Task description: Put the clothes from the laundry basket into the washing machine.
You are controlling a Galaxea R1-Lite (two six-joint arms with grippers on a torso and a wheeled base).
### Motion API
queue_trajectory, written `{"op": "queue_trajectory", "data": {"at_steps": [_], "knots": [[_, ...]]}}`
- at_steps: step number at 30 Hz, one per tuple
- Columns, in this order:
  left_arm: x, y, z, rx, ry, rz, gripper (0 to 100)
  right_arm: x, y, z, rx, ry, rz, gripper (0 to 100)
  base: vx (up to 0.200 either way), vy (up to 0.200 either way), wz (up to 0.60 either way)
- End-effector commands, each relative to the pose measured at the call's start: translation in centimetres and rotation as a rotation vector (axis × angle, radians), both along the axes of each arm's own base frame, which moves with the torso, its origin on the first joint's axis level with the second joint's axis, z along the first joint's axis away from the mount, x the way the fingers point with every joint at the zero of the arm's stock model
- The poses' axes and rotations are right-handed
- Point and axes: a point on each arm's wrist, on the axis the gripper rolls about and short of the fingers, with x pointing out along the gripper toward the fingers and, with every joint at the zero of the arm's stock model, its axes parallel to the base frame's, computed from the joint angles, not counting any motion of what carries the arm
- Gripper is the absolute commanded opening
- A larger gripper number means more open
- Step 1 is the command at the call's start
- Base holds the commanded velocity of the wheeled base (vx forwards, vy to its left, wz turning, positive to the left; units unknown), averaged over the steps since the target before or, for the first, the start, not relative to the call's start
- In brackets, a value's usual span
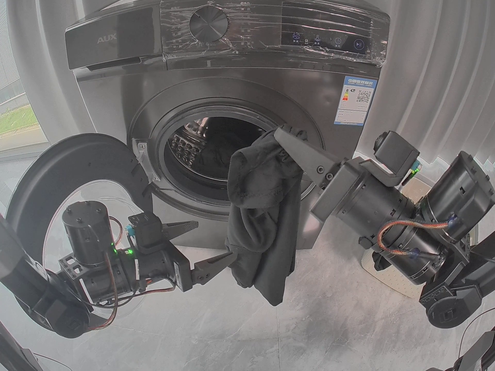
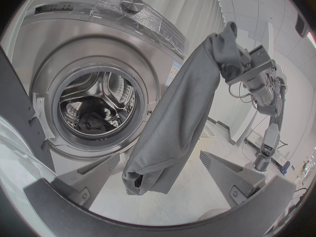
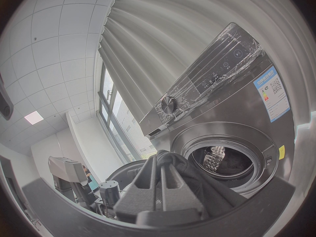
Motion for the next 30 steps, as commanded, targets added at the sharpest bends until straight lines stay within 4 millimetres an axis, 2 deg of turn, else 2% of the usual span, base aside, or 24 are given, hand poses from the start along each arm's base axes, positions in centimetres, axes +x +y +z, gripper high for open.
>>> {"op": "queue_trajectory", "data": {"at_steps": [1,14,20,30], "knots": [[1.3,-0.8,-2.6,0.027,0.048,-0.002,100,-0.1,0.2,-0.1,-0.001,0.001,0.006,0,0.000,0.000,0.00],[4.0,-2.3,-6.2,-0.016,-0.006,-0.020,100,-0.2,0.3,-0.1,0.011,0.015,0.016,0,0.000,0.000,0.00],[5.3,-3.2,-6.6,-0.034,-0.036,-0.048,100,-0.3,0.3,0.0,0.012,0.014,0.020,0,0.000,0.000,0.00],[5.9,-4.5,-6.9,-0.053,-0.046,-0.136,100,-0.3,0.4,-0.2,0.009,0.018,0.020,0,0.000,0.000,0.00]]}}
